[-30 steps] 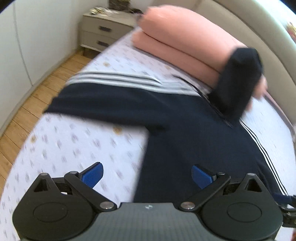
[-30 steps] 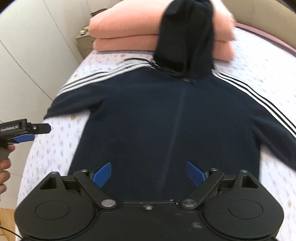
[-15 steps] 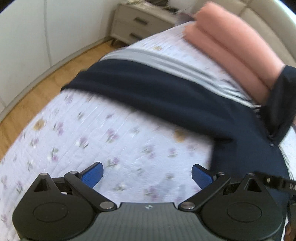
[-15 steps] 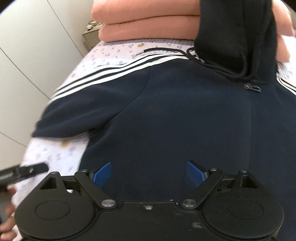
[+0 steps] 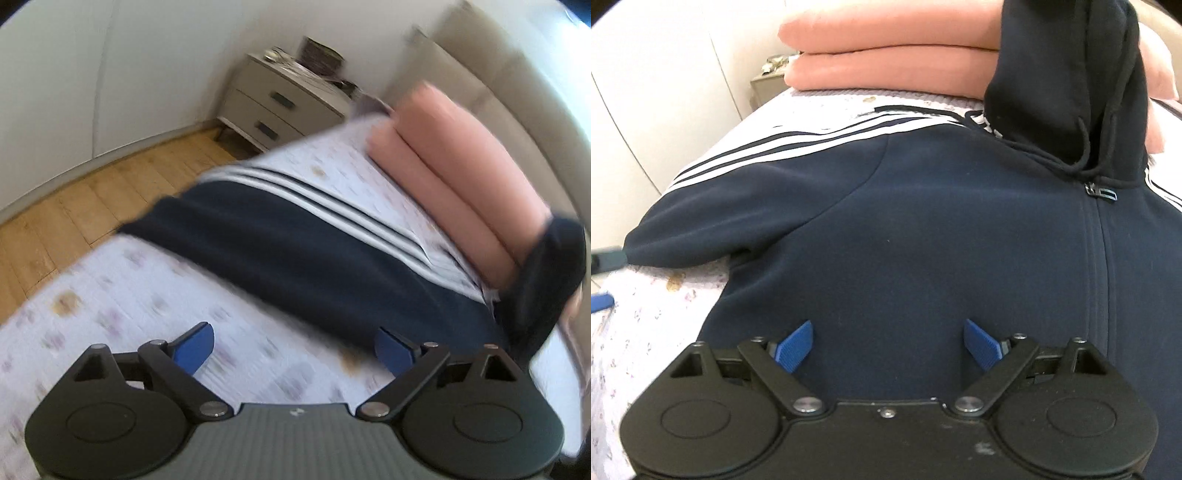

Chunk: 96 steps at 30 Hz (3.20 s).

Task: Fold large clothes
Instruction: 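Grasp the striped sleeve cuff with the left gripper, then fold the sleeve across the hoodie body with the left gripper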

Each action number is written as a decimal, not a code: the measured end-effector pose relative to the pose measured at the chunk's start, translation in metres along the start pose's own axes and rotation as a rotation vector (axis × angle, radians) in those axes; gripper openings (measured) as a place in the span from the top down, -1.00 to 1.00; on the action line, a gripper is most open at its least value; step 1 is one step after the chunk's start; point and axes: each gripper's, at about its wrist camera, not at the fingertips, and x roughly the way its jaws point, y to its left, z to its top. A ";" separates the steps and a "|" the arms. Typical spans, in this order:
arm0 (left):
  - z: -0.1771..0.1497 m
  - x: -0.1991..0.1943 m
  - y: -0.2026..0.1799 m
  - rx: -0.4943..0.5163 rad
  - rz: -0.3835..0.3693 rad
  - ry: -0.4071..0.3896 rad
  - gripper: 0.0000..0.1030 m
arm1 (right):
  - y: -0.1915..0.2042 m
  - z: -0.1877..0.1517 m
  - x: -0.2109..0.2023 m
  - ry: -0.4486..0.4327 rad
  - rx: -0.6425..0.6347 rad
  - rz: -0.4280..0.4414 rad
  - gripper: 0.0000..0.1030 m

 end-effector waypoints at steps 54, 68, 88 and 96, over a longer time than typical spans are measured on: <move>0.100 -0.026 -0.160 0.269 -0.364 -0.598 0.85 | -0.051 0.013 -0.049 -0.101 0.216 0.004 -1.00; -0.146 0.086 -0.354 0.792 -0.484 0.150 0.64 | -0.236 -0.054 -0.106 -0.123 0.508 -0.106 -1.00; 0.081 0.208 -0.229 0.405 -0.369 0.347 -0.07 | -0.054 0.120 0.070 -0.083 -0.161 -0.118 -0.99; 0.074 0.170 -0.231 0.436 -0.507 0.085 0.85 | -0.115 0.084 -0.055 -0.595 0.187 0.118 0.79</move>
